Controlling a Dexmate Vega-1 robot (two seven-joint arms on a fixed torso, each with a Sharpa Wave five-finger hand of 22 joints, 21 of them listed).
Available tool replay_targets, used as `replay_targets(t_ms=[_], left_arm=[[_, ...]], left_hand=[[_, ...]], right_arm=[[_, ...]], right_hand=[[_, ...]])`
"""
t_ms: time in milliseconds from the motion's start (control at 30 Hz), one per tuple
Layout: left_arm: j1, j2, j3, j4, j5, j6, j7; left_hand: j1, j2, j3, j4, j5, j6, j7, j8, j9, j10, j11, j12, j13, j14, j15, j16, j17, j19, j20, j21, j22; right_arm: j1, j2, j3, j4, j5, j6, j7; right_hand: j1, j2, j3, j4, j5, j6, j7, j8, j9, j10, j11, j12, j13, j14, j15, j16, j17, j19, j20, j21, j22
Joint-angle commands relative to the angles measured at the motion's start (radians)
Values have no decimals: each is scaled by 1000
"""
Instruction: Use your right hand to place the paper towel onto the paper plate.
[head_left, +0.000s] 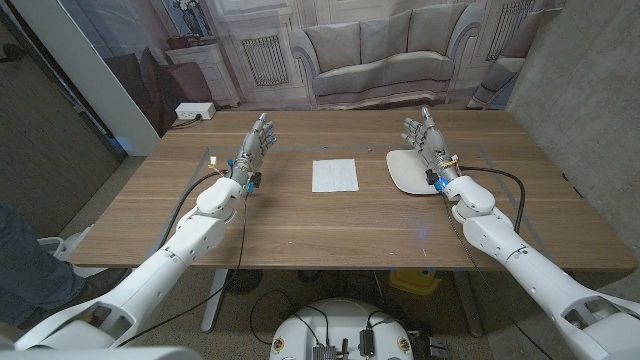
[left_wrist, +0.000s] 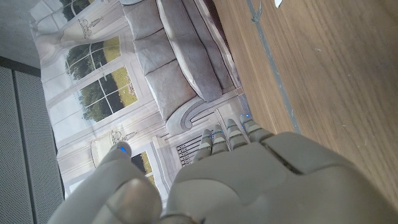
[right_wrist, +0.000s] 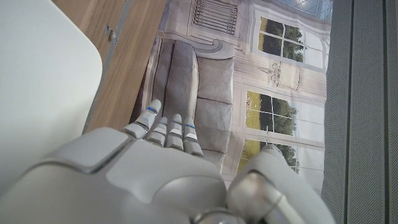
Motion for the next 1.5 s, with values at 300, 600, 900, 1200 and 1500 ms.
replay_targets(t_ms=[300,600,900,1200,1500], left_arm=[[27,20,-9,-32,31,-3,50],[33,27,-17,-36,32,-15,46],[31,32,-18,-41,43,-7,59],[36,34,-21,-47,45,-4,66],[46,49,-26,-67,47,11,73]], left_hand=[[50,26,21,-24,2,46,-6,12,6,44,-1,15,2,47,-1,10,0,43,-21,10,4],[65,31,25,-32,0,51,-9,11,7,46,-6,13,3,48,-4,6,0,30,-14,1,5],[81,35,26,-41,-6,66,-6,11,7,59,1,13,3,63,-2,7,1,64,-25,10,6],[88,36,26,-44,-8,73,-4,11,7,67,1,13,3,68,-3,6,1,65,-24,8,6],[95,37,26,-48,-13,82,-3,11,7,82,6,15,3,87,-3,10,2,88,-23,14,7]], right_arm=[[20,3,-37,-19,-42,1,6],[14,-9,-53,-61,-95,2,-26],[38,7,-72,-32,-106,20,0],[53,9,-89,-29,-128,24,12],[46,-6,-103,-65,-169,24,-1]], right_hand=[[22,15,10,-11,3,14,-2,9,2,17,-1,9,3,19,-4,4,3,18,-38,-12,3],[34,22,15,-17,2,16,-3,9,2,20,-4,9,3,21,-3,3,3,22,-38,-17,3],[44,28,18,-22,1,20,-5,9,2,23,-5,9,3,23,-5,2,2,25,-38,-22,3],[53,32,21,-28,-1,23,-5,9,2,28,-3,10,3,28,-6,2,2,30,-38,-26,3],[65,37,25,-34,-4,30,-14,10,2,34,-9,11,3,37,-10,4,2,38,-39,-30,4]])
